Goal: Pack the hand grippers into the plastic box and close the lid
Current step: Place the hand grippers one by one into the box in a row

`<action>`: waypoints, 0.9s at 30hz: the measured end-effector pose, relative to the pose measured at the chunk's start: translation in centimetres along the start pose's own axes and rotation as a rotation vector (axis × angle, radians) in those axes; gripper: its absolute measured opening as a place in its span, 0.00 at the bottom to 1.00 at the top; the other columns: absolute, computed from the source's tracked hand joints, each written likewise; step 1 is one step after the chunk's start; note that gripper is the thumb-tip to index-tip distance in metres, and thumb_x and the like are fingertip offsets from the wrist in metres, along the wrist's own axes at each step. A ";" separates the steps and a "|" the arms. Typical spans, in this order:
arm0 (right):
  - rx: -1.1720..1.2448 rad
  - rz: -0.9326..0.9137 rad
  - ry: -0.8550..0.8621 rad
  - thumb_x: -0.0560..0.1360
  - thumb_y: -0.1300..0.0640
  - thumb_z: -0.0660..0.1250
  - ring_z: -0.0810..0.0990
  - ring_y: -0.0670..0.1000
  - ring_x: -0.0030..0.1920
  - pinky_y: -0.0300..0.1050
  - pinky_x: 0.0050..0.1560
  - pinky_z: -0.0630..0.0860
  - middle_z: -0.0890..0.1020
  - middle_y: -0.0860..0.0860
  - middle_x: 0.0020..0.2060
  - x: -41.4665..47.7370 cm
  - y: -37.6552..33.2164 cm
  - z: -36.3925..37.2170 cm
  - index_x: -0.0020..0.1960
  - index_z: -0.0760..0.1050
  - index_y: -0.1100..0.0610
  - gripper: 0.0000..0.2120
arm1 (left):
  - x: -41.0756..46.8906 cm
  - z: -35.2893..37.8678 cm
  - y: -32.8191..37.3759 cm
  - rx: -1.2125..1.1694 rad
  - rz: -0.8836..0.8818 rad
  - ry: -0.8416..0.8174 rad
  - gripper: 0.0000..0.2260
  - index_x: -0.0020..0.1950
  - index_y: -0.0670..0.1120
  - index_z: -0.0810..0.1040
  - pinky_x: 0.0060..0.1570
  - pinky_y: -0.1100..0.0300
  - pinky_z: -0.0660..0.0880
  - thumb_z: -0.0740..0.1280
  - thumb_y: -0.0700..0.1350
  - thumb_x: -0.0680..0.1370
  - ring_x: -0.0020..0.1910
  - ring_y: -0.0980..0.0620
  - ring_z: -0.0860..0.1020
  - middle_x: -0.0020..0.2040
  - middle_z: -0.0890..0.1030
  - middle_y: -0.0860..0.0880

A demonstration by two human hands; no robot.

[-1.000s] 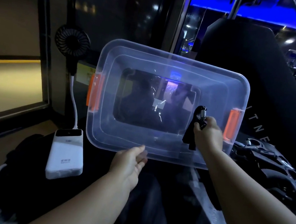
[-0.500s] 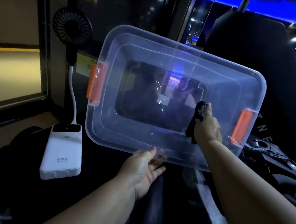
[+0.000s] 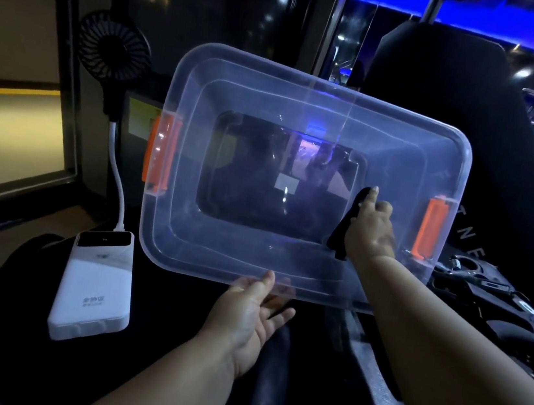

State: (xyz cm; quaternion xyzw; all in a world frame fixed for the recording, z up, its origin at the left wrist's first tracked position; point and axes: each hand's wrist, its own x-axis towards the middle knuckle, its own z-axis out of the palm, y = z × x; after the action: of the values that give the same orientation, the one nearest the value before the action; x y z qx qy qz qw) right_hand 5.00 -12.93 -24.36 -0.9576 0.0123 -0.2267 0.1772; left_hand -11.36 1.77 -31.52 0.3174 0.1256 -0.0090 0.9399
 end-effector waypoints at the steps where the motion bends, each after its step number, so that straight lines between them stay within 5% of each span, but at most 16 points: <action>1: -0.128 -0.048 0.029 0.77 0.65 0.54 0.68 0.62 0.63 0.52 0.58 0.69 0.61 0.57 0.68 -0.1 -0.1 0.1 0.77 0.46 0.59 0.32 | 0.0 0.0 0.0 0.004 0.003 0.001 0.03 0.48 0.45 0.70 0.40 0.52 0.79 0.64 0.42 0.79 0.48 0.45 0.83 0.45 0.84 0.42; 4: -0.496 -0.167 0.115 0.77 0.61 0.53 0.61 0.61 0.68 0.52 0.63 0.64 0.60 0.60 0.70 -0.3 -0.3 0.2 0.75 0.47 0.67 0.30 | 0.0 0.0 -0.1 0.008 0.012 0.001 0.04 0.49 0.44 0.70 0.40 0.52 0.79 0.64 0.42 0.78 0.49 0.45 0.82 0.47 0.84 0.41; 8: -0.691 -0.142 0.007 0.78 0.52 0.58 0.51 0.60 0.75 0.52 0.72 0.52 0.51 0.62 0.75 -0.3 0.3 0.2 0.75 0.42 0.68 0.37 | -0.1 0.1 -0.1 0.003 0.019 -0.002 0.03 0.48 0.44 0.70 0.42 0.52 0.79 0.64 0.42 0.78 0.49 0.44 0.82 0.46 0.84 0.41; 27: -0.799 -0.229 -0.045 0.78 0.42 0.57 0.49 0.57 0.75 0.52 0.73 0.50 0.47 0.62 0.76 0.2 0.7 -0.3 0.75 0.38 0.69 0.43 | -0.4 0.3 0.0 0.051 0.030 -0.024 0.05 0.50 0.42 0.72 0.36 0.58 0.80 0.64 0.43 0.78 0.43 0.48 0.84 0.43 0.85 0.41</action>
State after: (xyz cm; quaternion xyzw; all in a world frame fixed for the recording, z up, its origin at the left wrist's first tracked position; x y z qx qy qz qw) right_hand 5.08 -13.73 -24.30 -0.9510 -0.0110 -0.2014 -0.2345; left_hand -11.66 1.59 -31.23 0.3431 0.1092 -0.0018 0.9329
